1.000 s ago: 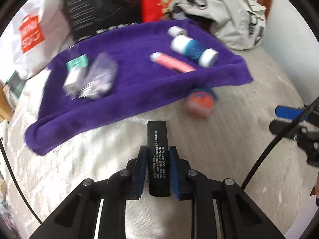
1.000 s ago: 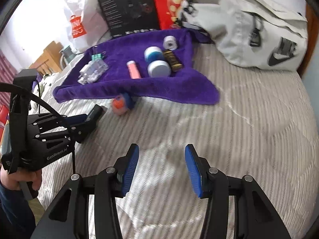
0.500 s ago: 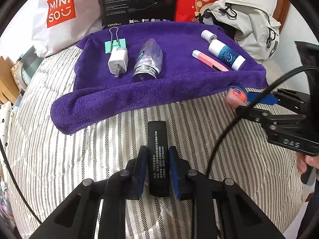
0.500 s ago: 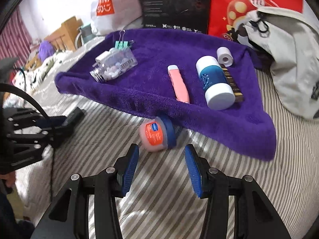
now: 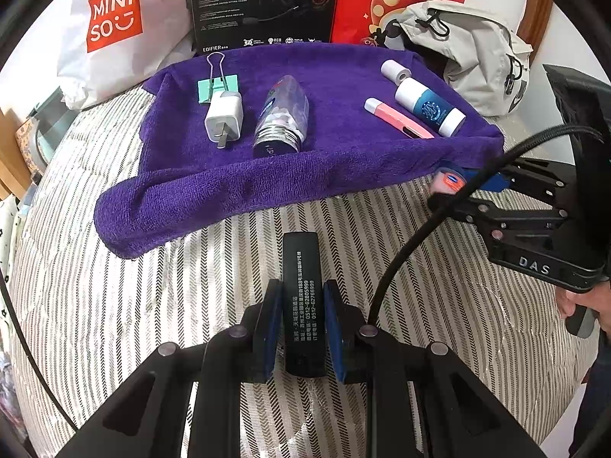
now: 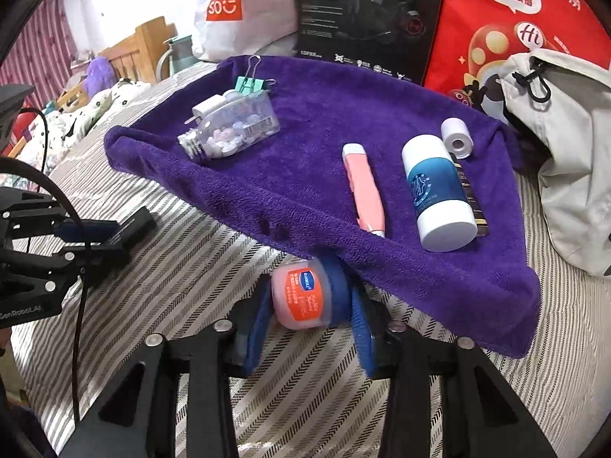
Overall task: Organize rigid objects
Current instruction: 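Set the power bank on the towel with the left gripper while the right places the Vaseline jar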
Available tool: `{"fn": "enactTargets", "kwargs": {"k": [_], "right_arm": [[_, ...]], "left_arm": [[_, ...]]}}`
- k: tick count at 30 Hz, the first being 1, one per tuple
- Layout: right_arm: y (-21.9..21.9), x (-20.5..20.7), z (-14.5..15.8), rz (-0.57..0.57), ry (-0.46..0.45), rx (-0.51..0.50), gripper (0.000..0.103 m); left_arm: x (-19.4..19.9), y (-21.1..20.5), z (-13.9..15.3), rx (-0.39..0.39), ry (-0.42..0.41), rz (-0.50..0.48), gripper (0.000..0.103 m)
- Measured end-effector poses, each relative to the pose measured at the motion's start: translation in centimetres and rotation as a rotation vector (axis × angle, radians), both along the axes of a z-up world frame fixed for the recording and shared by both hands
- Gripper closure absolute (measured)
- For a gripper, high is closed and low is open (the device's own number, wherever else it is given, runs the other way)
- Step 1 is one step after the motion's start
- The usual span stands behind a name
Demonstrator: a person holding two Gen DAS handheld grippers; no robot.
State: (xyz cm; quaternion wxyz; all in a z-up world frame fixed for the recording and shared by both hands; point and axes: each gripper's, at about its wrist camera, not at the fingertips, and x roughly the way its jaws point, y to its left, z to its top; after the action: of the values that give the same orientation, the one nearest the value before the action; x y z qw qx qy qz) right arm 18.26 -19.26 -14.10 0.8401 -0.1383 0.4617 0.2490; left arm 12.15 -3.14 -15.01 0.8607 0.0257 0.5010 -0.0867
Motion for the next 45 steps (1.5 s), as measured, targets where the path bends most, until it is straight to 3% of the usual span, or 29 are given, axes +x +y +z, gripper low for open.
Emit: {"fn": "enactTargets", "kwargs": {"k": [4, 9, 15, 24, 36, 45], "right_arm": [[-1.0, -1.3, 0.2, -0.010, 0.044, -0.016, 0.065], [-1.5, -2.2, 0.1, -0.038, 0.014, 0.000, 0.064], [-2.4, -1.9, 0.6, -0.051, 0.077, 0.064, 0.065], [-3.4, -2.4, 2.9, -0.043, 0.068, 0.135, 0.065], [-3.1, 0.9, 5.0, -0.030, 0.053, 0.192, 0.065], [-1.7, 5.8, 5.6, -0.038, 0.033, 0.203, 0.065]], "left_arm": [[-0.1, 0.1, 0.0, 0.008, 0.000, 0.002, 0.082], [-0.1, -0.4, 0.0, 0.042, -0.014, -0.003, 0.082], [0.1, 0.8, 0.7, -0.019, 0.000, 0.013, 0.082], [1.1, 3.0, 3.3, -0.079, -0.032, 0.035, 0.082], [4.7, 4.4, 5.5, -0.073, -0.060, 0.050, 0.082], [9.5, 5.7, 4.7, -0.040, -0.031, 0.112, 0.082]]}}
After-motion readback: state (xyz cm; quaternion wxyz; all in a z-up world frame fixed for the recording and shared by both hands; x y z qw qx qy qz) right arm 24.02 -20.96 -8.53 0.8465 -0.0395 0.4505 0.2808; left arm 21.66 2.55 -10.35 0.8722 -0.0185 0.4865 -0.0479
